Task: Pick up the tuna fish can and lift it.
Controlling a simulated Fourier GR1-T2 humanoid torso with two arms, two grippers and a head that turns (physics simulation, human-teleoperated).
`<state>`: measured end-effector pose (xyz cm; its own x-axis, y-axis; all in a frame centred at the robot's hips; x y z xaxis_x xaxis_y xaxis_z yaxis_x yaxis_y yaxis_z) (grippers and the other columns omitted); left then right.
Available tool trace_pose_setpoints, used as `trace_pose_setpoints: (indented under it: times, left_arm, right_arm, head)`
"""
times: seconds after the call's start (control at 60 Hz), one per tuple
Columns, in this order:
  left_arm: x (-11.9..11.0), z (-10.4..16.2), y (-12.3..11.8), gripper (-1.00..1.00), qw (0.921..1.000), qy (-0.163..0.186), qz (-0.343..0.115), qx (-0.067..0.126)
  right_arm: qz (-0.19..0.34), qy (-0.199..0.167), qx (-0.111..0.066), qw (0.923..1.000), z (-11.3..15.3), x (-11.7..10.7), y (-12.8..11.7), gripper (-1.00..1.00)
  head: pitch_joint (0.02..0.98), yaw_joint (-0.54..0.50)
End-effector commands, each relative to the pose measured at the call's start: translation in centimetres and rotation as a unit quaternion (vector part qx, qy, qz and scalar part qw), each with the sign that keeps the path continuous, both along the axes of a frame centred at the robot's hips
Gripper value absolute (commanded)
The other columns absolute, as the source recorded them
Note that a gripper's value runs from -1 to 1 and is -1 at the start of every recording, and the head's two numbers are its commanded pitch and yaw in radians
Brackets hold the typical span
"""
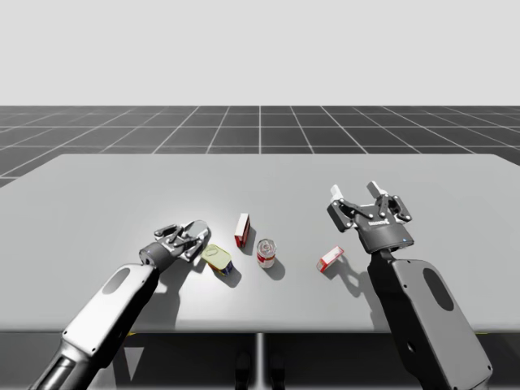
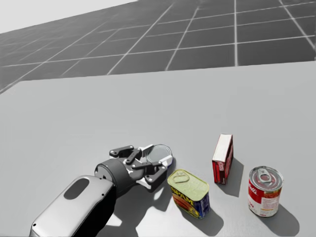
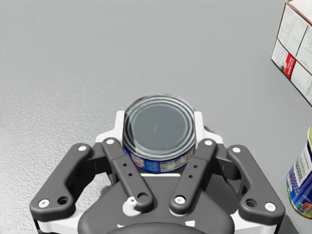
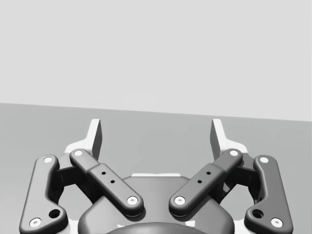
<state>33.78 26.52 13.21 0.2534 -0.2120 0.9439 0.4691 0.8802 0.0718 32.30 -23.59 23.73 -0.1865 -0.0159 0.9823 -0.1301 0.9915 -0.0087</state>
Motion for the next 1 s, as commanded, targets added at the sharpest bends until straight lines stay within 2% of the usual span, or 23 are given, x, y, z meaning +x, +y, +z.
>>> trace_pose_setpoints:
  times: [0.017, 0.2, 0.517, 0.733, 1.0]
  left_arm:
    - [-0.7, -1.0, -0.2, 0.93, 0.9987, 0.025, -0.045, 0.006]
    - [-0.7, -1.1, -0.2, 0.92, 0.9988, 0.022, -0.044, 0.007]
    - [-0.5, -0.3, -0.4, 0.94, 0.9994, 0.012, -0.031, -0.001]
    - [-0.4, 3.4, -0.5, 0.95, 0.9993, -0.020, -0.031, 0.001]
    - [-0.1, 9.8, -0.6, 0.96, 0.9957, -0.088, -0.031, 0.003]
  right_arm:
    - [0.000, 0.000, 0.001, 1.0000, 0.0, 0.0, -0.1, -1.00]
    - [-0.001, 0.001, 0.002, 1.0000, 0.0, -0.1, -0.1, -1.00]
    - [0.001, 0.003, 0.003, 1.0000, -0.1, 0.0, -0.2, -1.00]
    - [0.000, 0.003, 0.004, 1.0000, 0.0, 0.1, -0.2, -1.00]
    - [-0.002, 0.002, 0.004, 1.0000, 0.0, 0.1, -0.3, -1.00]
  head:
    - [0.552, 0.34]
    - [0.466, 0.35]
    - [0.454, 0.35]
    - [0.453, 0.35]
    - [0.437, 0.34]
